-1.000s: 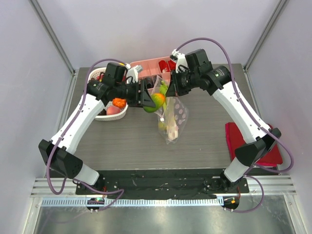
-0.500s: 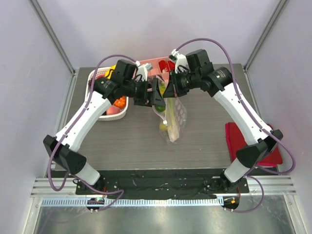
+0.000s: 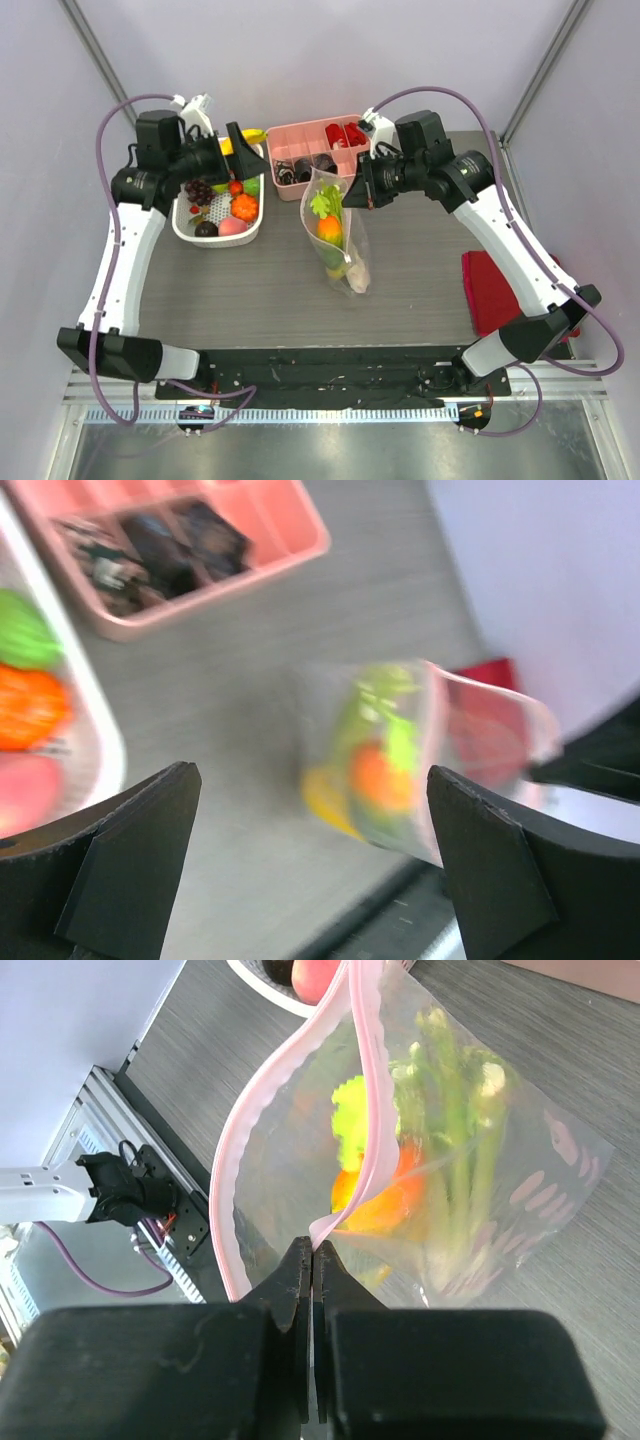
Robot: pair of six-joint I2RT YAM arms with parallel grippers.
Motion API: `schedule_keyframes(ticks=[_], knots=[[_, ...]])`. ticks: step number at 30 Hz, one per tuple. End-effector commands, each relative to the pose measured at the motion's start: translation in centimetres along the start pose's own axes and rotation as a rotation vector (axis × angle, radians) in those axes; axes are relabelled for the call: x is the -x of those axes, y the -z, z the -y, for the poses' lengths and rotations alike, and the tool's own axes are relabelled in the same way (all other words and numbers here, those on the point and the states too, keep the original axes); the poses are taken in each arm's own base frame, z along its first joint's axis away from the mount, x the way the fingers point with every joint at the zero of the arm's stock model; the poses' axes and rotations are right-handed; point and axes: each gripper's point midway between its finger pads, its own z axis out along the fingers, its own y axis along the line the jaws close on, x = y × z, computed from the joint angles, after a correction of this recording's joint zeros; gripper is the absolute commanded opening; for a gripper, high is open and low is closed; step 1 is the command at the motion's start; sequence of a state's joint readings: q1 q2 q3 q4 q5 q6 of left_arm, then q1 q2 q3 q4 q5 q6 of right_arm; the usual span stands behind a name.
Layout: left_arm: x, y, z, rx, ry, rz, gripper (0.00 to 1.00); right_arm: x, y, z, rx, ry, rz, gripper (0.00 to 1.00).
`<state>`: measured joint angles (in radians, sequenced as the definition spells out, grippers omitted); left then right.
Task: Place the food in the zip-top bag and seal the zipper
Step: Place the fake fruit in the zipper food storage bag, then pick up the fake fruit from the bin.
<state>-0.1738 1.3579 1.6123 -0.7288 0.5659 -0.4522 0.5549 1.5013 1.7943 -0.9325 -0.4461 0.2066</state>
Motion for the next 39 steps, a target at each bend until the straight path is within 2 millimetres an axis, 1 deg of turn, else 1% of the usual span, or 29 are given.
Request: schedule_keyframes(ticks=[1,3,4,5,7,9,10,11,12,13,14,15,17,18,19,20,21,22,23,25,26,28,30,31,32,34,35,37,39], knots=[[1.9,-0.3,-4.8,0.154,-0.221,0.012,1.0,2.0,0.7,-0.6,0.003,0.065,0.089,0.01],[1.8,-0.6,-7.5,0.223,-0.295,-0.018,1.0,1.6,0.3,0.1,-0.02,0.073,0.08,0.01],[2.1,-0.5,-9.5,0.308,-0.314,-0.023,1.0,1.5,0.0,0.6,-0.036,0.071,0.074,0.01],[1.8,-1.0,-11.1,0.352,-0.316,-0.047,1.0,1.4,-0.2,1.0,-0.054,0.065,0.068,0.01],[1.8,-1.2,-13.8,0.421,-0.318,-0.055,0.97,1.3,-0.7,2.1,-0.105,0.054,0.067,0.01],[1.9,-1.9,-15.6,0.431,-0.282,-0.044,0.96,1.3,-1.0,3.3,-0.156,0.055,0.069,0.01],[2.1,-1.7,-16.9,0.451,-0.255,-0.035,0.96,1.1,-1.3,3.9,-0.178,0.052,0.061,0.01],[1.9,-2.2,-18.6,0.482,-0.231,-0.053,0.95,1.1,-1.4,4.3,-0.198,0.05,0.062,0.01],[2.2,-2.5,-19.2,0.505,-0.219,-0.053,0.93,1.1,-1.6,4.8,-0.217,0.046,0.062,0.01],[3.0,-1.4,-21.5,0.567,-0.187,-0.035,0.92,1.2,-1.8,5.5,-0.25,0.043,0.065,0.01],[3.5,-1.1,-22.6,0.609,-0.179,-0.025,0.91,1.3,-1.8,6.0,-0.265,0.039,0.066,0.01],[3.4,-1.7,-24.2,0.633,-0.165,-0.033,0.91,1.5,-2.0,6.3,-0.278,0.033,0.072,0.01],[4.1,-1.5,-26.2,0.673,-0.129,-0.018,0.91,1.9,-2.5,6.9,-0.298,0.026,0.073,0.01],[3.7,-2.0,-28.0,0.698,-0.099,-0.038,0.91,2.1,-2.6,7.1,-0.302,0.024,0.077,0.01],[3.3,-2.3,-29.1,0.718,-0.044,-0.049,0.91,2.6,-2.8,7.2,-0.304,0.019,0.088,0.01],[4.5,-1.8,-30.0,0.72,-0.01,-0.024,0.88,2.7,-3.1,7.4,-0.306,0.015,0.086,0.01],[3.6,-2.8,-31.7,0.718,0.036,-0.053,0.87,2.9,-3.2,7.5,-0.307,0.011,0.091,0.01],[3.7,-2.9,-32.3,0.713,0.065,-0.05,0.85,3.3,-3.1,7.4,-0.307,0.009,0.105,0.01],[4.4,-3.0,-32.8,0.711,0.09,-0.023,0.82,3.5,-3.3,7.7,-0.313,0.004,0.109,0.01],[4.3,-3.8,-34.5,0.716,0.109,-0.022,0.81,4.3,-3.2,7.6,-0.314,0.011,0.129,0.01],[4.9,-3.9,-34.8,0.718,0.102,-0.008,0.8,4.4,-3.3,7.7,-0.32,0.01,0.13,0.01],[5.0,-4.6,-35.7,0.721,0.101,0.001,0.8,4.8,-3.5,7.9,-0.324,0.007,0.135,0.01],[5.5,-5.2,-36.1,0.712,0.106,0.023,0.79,4.8,-3.6,8.1,-0.328,-0.004,0.137,0.01],[5.0,-5.8,-36.8,0.706,0.117,0.01,0.78,4.8,-3.6,8.3,-0.333,-0.012,0.138,0.01],[5.4,-6.1,-36.9,0.705,0.123,0.024,0.77,4.8,-3.5,8.3,-0.336,-0.022,0.139,0.01],[5.4,-6.6,-37.3,0.696,0.136,0.026,0.77,4.6,-3.3,8.4,-0.338,-0.032,0.14,0.01],[4.9,-7.1,-37.8,0.694,0.145,0.016,0.75,4.5,-3.3,8.4,-0.34,-0.04,0.141,0.01],[4.9,-7.5,-38.1,0.691,0.157,0.023,0.73,4.2,-3.3,8.6,-0.352,-0.054,0.138,0.01],[4.9,-7.9,-38.9,0.702,0.158,0.034,0.71,4.0,-3.3,8.8,-0.357,-0.065,0.135,0.01]])
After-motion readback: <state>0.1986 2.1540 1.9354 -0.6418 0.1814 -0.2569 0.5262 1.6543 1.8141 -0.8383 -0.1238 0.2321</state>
